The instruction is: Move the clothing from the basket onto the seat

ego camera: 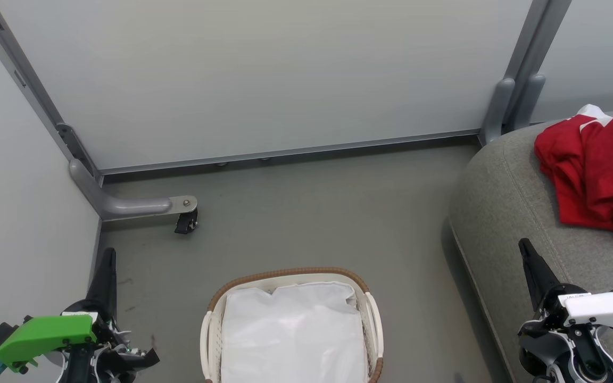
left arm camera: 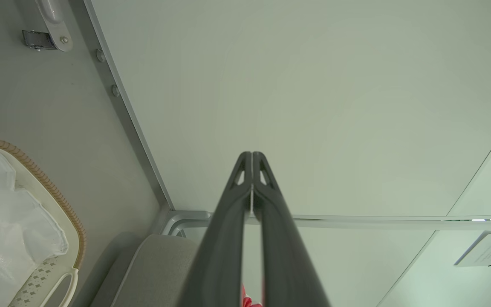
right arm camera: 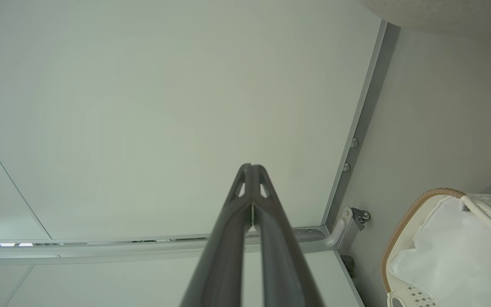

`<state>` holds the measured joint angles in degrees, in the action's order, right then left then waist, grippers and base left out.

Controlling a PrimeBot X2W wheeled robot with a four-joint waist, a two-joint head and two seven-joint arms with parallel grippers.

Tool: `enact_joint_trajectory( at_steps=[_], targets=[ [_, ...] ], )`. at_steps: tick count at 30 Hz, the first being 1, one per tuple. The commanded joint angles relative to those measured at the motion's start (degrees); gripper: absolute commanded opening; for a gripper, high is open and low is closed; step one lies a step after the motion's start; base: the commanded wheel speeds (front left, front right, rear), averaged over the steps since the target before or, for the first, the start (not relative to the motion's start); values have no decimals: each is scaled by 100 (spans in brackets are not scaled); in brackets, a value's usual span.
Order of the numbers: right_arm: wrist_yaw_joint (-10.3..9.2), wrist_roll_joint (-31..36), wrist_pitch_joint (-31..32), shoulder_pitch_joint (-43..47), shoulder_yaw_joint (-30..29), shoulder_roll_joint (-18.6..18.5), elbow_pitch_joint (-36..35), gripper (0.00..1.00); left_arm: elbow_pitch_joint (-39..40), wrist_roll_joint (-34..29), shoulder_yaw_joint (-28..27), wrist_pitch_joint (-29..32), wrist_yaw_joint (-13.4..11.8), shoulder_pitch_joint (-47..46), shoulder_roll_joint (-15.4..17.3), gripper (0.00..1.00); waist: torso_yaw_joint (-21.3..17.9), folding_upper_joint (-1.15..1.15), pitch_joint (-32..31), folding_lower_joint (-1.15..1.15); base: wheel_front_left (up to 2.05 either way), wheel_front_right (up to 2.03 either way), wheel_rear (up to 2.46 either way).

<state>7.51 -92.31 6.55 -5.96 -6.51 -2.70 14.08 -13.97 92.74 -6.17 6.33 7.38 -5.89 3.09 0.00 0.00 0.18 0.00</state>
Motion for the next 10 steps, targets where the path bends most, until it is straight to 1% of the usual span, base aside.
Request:
enact_joint_trajectory(
  at_steps=[1, 10],
  targets=[
    [-4, -20, 17, -46, -9, -34, -22, 0, 1, -18, -25, 11, 21, -60, 9, 0, 0, 0, 0, 0, 0, 0, 0],
    [-4, -20, 17, -46, -9, -34, -22, 0, 0, -25, -30, 11, 20, -60, 6, 0, 0, 0, 0, 0, 0, 0, 0]
  ],
)
